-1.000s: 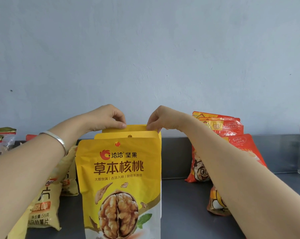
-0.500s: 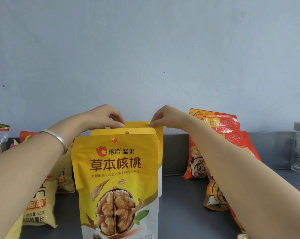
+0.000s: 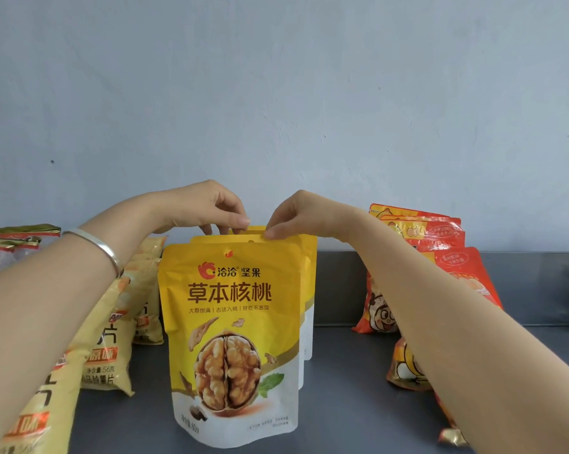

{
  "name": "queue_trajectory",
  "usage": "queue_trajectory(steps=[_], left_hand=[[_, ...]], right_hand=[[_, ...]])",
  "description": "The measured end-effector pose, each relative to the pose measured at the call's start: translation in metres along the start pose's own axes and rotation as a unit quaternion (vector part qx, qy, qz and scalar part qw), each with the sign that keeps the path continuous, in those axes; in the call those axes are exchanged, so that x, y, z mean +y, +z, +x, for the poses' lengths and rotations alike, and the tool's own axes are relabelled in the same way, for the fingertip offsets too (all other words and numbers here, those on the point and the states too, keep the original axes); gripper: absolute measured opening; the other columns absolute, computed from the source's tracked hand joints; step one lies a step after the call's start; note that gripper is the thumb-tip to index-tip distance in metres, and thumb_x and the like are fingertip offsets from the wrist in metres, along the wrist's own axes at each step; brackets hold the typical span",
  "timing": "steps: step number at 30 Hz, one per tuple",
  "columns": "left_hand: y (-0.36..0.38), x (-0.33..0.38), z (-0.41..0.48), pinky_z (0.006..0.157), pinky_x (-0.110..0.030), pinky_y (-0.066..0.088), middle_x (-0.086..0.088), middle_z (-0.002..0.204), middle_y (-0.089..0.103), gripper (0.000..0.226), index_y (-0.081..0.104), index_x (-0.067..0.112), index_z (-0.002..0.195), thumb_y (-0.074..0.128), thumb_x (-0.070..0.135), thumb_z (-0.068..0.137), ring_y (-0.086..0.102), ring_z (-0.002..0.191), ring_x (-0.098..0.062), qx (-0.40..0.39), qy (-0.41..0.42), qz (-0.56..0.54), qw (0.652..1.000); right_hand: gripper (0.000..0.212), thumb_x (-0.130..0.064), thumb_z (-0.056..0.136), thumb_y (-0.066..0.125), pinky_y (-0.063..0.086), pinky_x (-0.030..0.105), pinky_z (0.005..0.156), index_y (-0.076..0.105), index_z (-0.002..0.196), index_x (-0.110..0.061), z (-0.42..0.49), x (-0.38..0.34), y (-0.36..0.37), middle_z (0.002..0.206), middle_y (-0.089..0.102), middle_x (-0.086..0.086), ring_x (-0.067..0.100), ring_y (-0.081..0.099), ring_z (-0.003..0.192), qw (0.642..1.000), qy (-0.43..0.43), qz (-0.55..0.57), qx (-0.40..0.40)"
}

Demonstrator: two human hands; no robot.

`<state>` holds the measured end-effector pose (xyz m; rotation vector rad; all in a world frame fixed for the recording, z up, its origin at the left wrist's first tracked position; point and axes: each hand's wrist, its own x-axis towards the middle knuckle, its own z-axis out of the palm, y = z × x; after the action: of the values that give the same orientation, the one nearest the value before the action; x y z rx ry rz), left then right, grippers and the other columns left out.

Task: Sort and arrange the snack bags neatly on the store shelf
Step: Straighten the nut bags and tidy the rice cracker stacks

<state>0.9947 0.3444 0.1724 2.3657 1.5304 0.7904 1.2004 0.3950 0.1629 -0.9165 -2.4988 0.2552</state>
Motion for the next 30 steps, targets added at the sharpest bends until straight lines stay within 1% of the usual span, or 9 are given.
queue_trajectory(steps=[2,4,7,12,16,20,24,27,30], left_hand=[[-0.002,0.000,-0.007,0.066,-0.027,0.050,0.003,0.087,0.072,0.026,0.071,0.017,0.088,0.066,0.039,0.074,0.063,0.073,-0.006,-0.025,-0.027,0.034,0.999],[-0.002,-0.002,-0.012,0.069,-0.029,0.050,-0.001,0.089,0.072,0.016,0.070,0.016,0.090,0.068,0.028,0.081,0.064,0.071,-0.007,-0.034,-0.051,0.062,0.996],[0.005,-0.004,-0.012,0.064,-0.020,0.050,-0.007,0.089,0.072,0.008,0.069,0.008,0.089,0.067,0.016,0.086,0.063,0.068,-0.007,-0.019,-0.059,0.095,0.994],[0.016,0.000,-0.003,0.066,-0.021,0.050,-0.005,0.083,0.070,0.007,0.067,0.011,0.082,0.064,0.012,0.088,0.063,0.075,-0.014,0.001,-0.047,0.072,0.996],[0.014,-0.004,-0.005,0.070,-0.018,0.047,0.000,0.096,0.067,0.009,0.066,0.015,0.097,0.062,0.017,0.089,0.062,0.086,-0.011,0.011,-0.036,0.059,0.998],[0.008,-0.008,-0.019,0.075,-0.027,0.049,0.003,0.103,0.065,0.011,0.066,0.018,0.099,0.061,0.021,0.090,0.059,0.095,-0.011,0.063,-0.003,0.009,0.998],[0.004,-0.006,-0.043,0.086,-0.021,0.037,0.010,0.099,0.064,0.010,0.067,0.020,0.090,0.058,0.023,0.091,0.055,0.098,-0.002,0.133,0.049,-0.014,0.990],[0.003,-0.002,-0.064,0.079,-0.008,0.039,0.013,0.096,0.065,0.016,0.067,0.022,0.086,0.053,0.026,0.093,0.055,0.095,0.007,0.145,0.067,-0.066,0.985],[0.007,-0.004,-0.084,0.073,-0.006,0.043,0.007,0.094,0.066,0.013,0.067,0.018,0.090,0.058,0.026,0.090,0.059,0.090,0.000,0.109,0.062,-0.062,0.990]], right_hand=[[0.021,-0.026,0.091,0.063,0.051,0.029,0.086,0.071,0.103,-0.010,-0.004,0.002,0.003,0.099,0.067,0.002,0.014,0.059,0.089,0.999,-0.004,-0.042,-0.008],[0.017,-0.022,0.091,0.064,0.051,0.031,0.085,0.071,0.098,-0.009,-0.009,0.004,0.004,0.097,0.067,0.007,0.015,0.058,0.087,0.998,-0.008,-0.058,0.009],[0.016,-0.023,0.090,0.065,0.050,0.032,0.082,0.071,0.094,-0.009,-0.017,0.008,0.000,0.095,0.067,0.009,0.016,0.057,0.086,0.999,0.004,-0.052,0.018],[0.022,-0.026,0.089,0.067,0.048,0.032,0.084,0.071,0.100,-0.007,-0.020,0.016,-0.004,0.096,0.066,0.005,0.017,0.058,0.089,0.997,0.039,-0.059,0.030],[0.025,-0.028,0.090,0.064,0.046,0.028,0.088,0.069,0.109,-0.013,-0.023,0.016,0.000,0.110,0.066,0.002,0.015,0.058,0.099,0.996,0.044,-0.043,0.059],[0.020,-0.025,0.092,0.060,0.046,0.023,0.079,0.071,0.105,-0.014,-0.024,-0.003,0.005,0.106,0.068,0.000,0.008,0.054,0.088,0.982,0.009,-0.062,0.176],[0.020,-0.021,0.094,0.055,0.038,0.005,0.060,0.073,0.096,-0.012,-0.034,-0.043,0.008,0.088,0.067,-0.004,0.002,0.055,0.076,0.979,-0.016,-0.038,0.202],[0.028,-0.035,0.096,0.054,0.047,0.019,0.072,0.072,0.093,-0.013,-0.046,-0.068,0.015,0.094,0.072,0.002,0.013,0.062,0.088,0.986,-0.007,-0.021,0.166],[0.034,-0.045,0.090,0.060,0.051,0.031,0.082,0.071,0.102,-0.015,-0.057,-0.080,0.026,0.103,0.070,0.002,0.016,0.061,0.095,0.993,0.033,-0.040,0.104]])
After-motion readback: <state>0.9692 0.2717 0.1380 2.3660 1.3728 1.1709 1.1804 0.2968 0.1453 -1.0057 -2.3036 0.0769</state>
